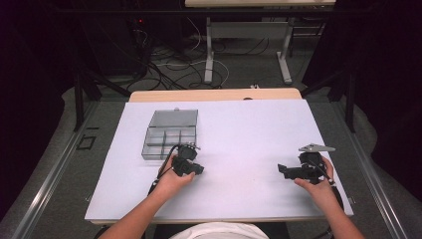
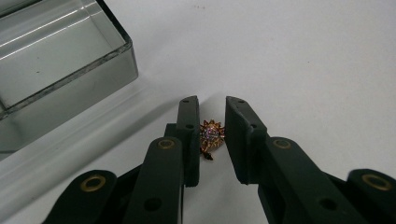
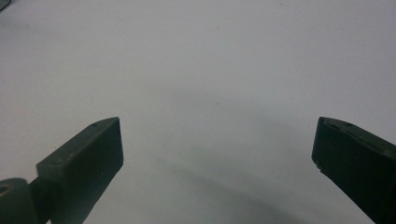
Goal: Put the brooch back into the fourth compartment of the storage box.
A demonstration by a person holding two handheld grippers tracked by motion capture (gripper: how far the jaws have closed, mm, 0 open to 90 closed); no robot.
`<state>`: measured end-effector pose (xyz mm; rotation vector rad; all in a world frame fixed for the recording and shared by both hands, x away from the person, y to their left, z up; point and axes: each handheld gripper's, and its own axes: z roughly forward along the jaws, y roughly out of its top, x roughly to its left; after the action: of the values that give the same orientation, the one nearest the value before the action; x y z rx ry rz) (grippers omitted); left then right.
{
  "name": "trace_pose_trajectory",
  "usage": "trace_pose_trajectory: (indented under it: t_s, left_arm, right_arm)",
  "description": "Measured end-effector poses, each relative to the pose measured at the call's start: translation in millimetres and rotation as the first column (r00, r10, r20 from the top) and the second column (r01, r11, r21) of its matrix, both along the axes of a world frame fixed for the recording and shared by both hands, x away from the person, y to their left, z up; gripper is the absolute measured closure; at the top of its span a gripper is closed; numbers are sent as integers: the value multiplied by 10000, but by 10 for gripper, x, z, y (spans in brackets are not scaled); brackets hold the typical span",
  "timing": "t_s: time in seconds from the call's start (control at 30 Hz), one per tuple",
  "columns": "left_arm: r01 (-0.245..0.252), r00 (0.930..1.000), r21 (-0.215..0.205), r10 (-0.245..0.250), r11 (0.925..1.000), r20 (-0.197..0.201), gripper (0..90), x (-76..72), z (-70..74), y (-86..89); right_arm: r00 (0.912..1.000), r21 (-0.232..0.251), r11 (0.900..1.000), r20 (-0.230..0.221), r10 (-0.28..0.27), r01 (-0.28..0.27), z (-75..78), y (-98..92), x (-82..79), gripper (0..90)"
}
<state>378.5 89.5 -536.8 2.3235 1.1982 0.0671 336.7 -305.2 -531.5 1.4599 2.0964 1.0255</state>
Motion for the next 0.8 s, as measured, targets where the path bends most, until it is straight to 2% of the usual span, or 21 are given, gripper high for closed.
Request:
trace_pose_trajectory:
  t_s: [0.1, 0.17, 0.27, 0.53, 0.63, 0.7, 0.73, 0.8]
  left_arm:
    - [88, 10000, 47, -88, 10000, 45, 765, 0, 4, 4]
    - [-68, 10000, -36, 68, 10000, 4, 766, -12, 2, -7]
    - [74, 9999, 44, -74, 10000, 80, 766, -5, 13, 6]
    - [-134, 9999, -152, 135, 9998, 85, 767, -20, 39, 27]
    - [-8, 9998, -128, 11, 9999, 200, 766, -15, 54, 46]
    - [-212, 9997, -230, 216, 9995, 144, 767, -28, 60, 43]
    - [-59, 9997, -122, 62, 9999, 227, 767, -21, 70, 57]
    - [-96, 9996, -257, 103, 9996, 260, 767, -29, 73, 56]
  right_arm:
    - [10000, -8, 10000, 31, 2, -2, 0, 0, 0, 19]
    - [10000, 9, 10000, 32, 15, -15, 1, -2, -1, 20]
    - [10000, 20, 10000, 15, 7, -7, 0, -2, -2, 20]
    - [10000, 15, 10000, 7, 11, -11, 1, 2, -3, 20]
    - [10000, 1, 10000, -28, 2, -2, 1, 3, -4, 20]
    - [10000, -21, 10000, 10, 40, -40, 0, 2, -4, 20]
    - [10000, 8, 10000, 7, 12, -12, 1, 5, -5, 20]
    - [10000, 3, 10000, 16, 26, -26, 1, 3, -6, 20]
